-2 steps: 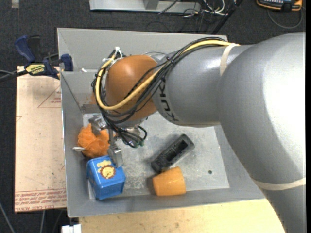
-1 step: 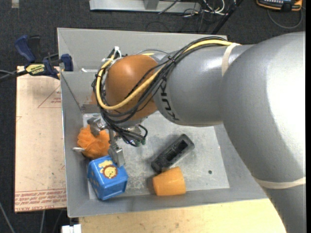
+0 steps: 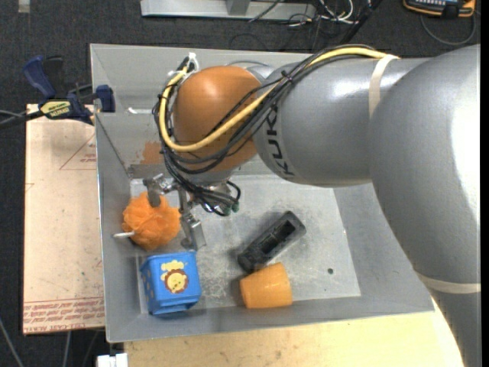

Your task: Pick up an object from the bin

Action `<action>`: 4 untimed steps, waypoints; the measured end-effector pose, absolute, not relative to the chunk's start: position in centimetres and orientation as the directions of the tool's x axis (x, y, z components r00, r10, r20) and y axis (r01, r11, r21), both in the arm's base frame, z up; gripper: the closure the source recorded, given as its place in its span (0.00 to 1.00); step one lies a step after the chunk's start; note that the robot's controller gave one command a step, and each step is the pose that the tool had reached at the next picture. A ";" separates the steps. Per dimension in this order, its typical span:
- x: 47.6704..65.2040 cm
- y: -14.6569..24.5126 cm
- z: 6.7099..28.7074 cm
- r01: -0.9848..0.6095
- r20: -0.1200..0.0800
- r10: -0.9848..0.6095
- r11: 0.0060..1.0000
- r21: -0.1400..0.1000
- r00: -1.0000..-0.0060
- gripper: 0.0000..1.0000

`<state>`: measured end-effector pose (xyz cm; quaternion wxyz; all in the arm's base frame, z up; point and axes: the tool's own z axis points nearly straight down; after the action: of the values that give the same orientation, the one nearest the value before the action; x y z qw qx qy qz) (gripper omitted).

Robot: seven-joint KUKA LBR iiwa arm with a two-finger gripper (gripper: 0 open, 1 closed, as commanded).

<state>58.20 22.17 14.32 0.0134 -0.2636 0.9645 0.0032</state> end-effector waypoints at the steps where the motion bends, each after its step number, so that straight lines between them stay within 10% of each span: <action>1: 58.0 22.8 15.7 -0.535 -0.044 -0.535 0.845 -0.006 -0.844 0.00; 2: 57.8 23.3 11.6 -0.666 -0.036 -0.666 0.746 -0.009 -0.745 0.00; 3: 57.2 24.8 7.4 -0.972 -0.034 -0.973 0.230 -0.036 -0.229 1.00; 4: 57.2 24.8 7.4 -0.973 -0.034 -0.973 0.230 -0.036 -0.229 1.00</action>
Offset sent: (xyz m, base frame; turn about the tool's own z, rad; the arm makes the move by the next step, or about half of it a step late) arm -0.0056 0.0146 -0.0717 -0.3867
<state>57.17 24.81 7.36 0.0245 -0.6204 0.7839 -0.0034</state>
